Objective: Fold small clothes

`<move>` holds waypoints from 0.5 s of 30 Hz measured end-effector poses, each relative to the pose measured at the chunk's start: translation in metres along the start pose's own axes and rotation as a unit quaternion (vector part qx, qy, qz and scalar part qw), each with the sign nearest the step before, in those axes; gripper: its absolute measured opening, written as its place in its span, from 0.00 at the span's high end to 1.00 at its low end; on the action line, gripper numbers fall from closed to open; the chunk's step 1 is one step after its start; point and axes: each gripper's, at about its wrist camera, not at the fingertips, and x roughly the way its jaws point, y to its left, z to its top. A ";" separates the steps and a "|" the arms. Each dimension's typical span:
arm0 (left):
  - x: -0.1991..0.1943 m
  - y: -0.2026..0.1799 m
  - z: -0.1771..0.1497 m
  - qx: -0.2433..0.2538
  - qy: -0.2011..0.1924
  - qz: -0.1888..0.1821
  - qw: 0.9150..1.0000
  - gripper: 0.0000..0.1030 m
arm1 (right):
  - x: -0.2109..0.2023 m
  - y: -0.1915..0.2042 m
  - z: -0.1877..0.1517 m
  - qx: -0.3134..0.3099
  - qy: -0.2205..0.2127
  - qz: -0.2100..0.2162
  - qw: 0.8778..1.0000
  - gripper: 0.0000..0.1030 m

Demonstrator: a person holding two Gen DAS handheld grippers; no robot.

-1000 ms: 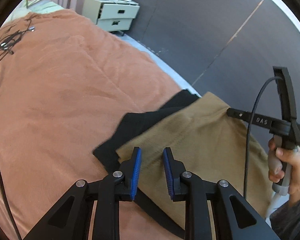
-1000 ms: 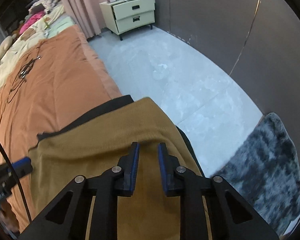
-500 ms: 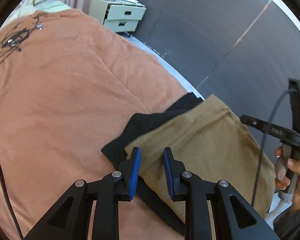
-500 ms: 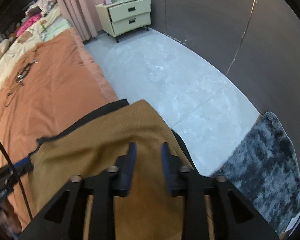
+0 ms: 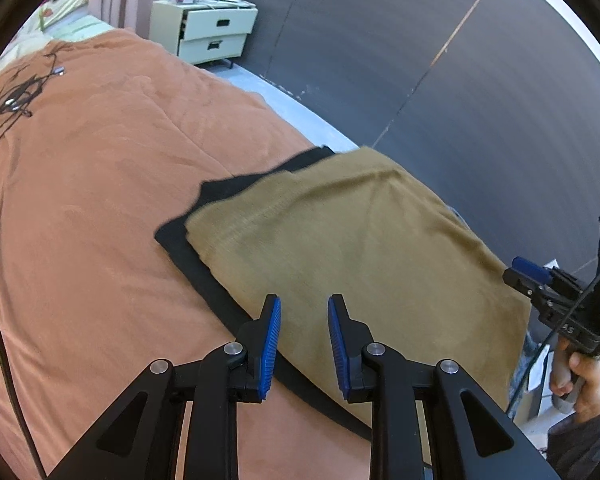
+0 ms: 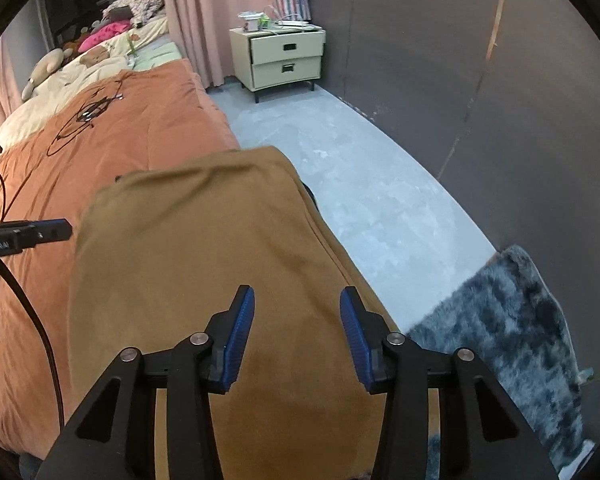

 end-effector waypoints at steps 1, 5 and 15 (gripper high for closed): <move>0.001 -0.003 -0.002 0.002 0.004 0.000 1.000 0.75 | -0.001 -0.005 -0.007 0.007 -0.004 -0.011 1.000 0.65; -0.002 -0.012 -0.009 0.008 0.018 -0.007 1.000 0.75 | 0.004 -0.030 -0.033 0.055 0.006 -0.057 0.997 0.66; -0.038 -0.022 -0.036 0.025 0.017 0.012 0.999 0.74 | -0.026 -0.056 -0.064 0.127 0.004 -0.090 0.988 0.66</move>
